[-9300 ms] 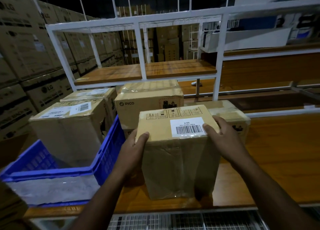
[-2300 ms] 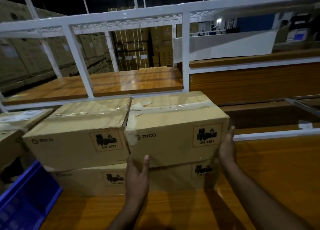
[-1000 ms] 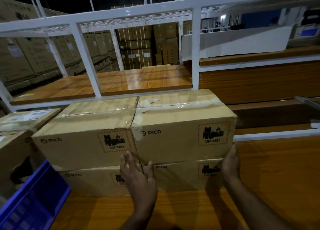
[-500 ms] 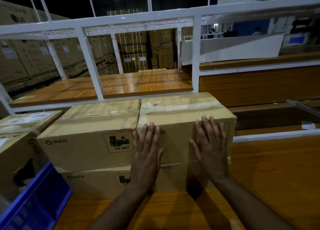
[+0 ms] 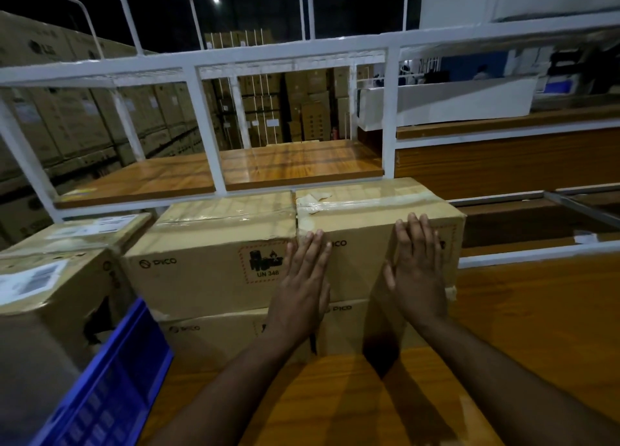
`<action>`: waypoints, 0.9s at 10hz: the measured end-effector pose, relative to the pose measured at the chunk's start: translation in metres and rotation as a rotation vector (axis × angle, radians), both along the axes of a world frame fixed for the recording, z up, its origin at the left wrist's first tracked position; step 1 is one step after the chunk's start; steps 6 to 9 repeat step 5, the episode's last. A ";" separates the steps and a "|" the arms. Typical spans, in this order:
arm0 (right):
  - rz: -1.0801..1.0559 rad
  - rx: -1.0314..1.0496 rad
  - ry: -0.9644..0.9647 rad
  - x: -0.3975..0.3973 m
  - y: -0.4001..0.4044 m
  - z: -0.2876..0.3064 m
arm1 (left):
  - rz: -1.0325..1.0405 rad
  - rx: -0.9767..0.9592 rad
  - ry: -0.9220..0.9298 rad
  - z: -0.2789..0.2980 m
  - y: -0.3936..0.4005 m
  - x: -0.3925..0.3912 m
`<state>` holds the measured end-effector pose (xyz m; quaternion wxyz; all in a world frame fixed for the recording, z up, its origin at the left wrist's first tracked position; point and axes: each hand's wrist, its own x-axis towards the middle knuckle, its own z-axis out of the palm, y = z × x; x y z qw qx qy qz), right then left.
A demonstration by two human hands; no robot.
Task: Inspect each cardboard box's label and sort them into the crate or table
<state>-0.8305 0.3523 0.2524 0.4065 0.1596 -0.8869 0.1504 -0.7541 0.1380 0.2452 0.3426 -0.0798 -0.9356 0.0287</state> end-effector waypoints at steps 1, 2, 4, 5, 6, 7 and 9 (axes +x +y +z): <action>-0.045 -0.035 -0.083 0.012 -0.014 0.005 | -0.004 -0.017 -0.044 0.003 -0.009 0.010; -0.071 -0.064 -0.190 0.021 -0.025 0.012 | 0.030 0.026 -0.137 0.005 -0.021 0.025; -0.039 -0.041 -0.377 0.049 -0.037 0.023 | 0.199 0.147 -0.213 0.011 -0.048 0.080; 0.078 0.037 -0.434 0.079 -0.048 0.026 | 0.233 0.217 -0.157 0.020 -0.058 0.118; 0.078 0.037 -0.434 0.079 -0.048 0.026 | 0.233 0.217 -0.157 0.020 -0.058 0.118; 0.078 0.037 -0.434 0.079 -0.048 0.026 | 0.233 0.217 -0.157 0.020 -0.058 0.118; 0.078 0.037 -0.434 0.079 -0.048 0.026 | 0.233 0.217 -0.157 0.020 -0.058 0.118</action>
